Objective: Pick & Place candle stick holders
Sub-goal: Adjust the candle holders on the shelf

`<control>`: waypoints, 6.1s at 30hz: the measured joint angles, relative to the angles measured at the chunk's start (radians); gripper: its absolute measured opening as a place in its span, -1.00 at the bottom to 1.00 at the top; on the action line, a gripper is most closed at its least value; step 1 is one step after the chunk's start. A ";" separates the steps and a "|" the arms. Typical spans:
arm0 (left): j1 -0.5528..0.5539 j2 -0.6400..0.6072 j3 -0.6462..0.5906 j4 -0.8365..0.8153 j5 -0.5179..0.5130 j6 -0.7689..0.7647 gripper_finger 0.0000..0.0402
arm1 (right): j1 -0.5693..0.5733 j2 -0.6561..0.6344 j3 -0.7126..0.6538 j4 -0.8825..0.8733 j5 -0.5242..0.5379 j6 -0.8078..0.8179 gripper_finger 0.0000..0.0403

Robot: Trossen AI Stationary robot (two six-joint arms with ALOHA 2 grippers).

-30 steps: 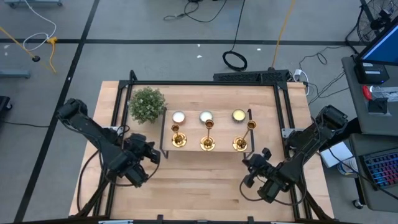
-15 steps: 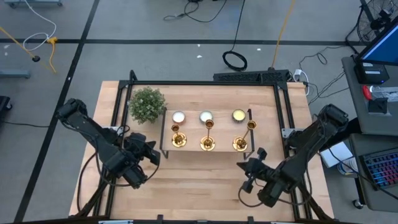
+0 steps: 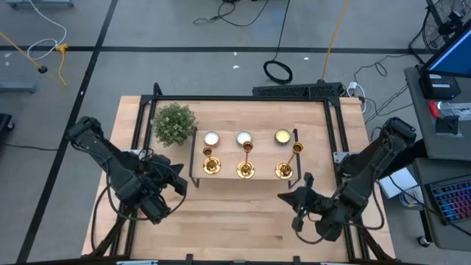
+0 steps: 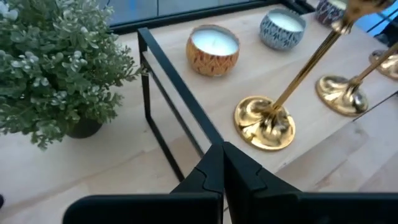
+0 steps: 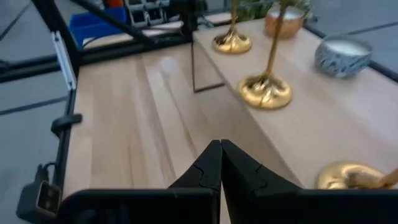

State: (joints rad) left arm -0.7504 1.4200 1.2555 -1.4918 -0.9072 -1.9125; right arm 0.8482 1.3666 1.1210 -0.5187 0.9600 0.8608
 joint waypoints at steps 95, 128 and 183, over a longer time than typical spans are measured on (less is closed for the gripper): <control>-0.106 0.000 -0.001 0.005 0.157 -0.113 -1.00 | -0.142 -0.439 -0.404 0.118 0.058 -0.227 -1.00; -0.106 0.000 -0.001 0.004 0.157 -0.107 -1.00 | -0.187 -0.435 -0.404 0.184 0.039 -0.317 -1.00; -0.108 0.000 -0.001 0.012 0.174 -0.102 -1.00 | -0.211 -0.346 -0.217 -0.076 -0.202 -0.170 -1.00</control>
State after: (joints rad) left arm -0.8589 1.4200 1.2541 -1.4796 -0.7334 -2.0148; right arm 0.6369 1.0205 0.9039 -0.5945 0.7584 0.6907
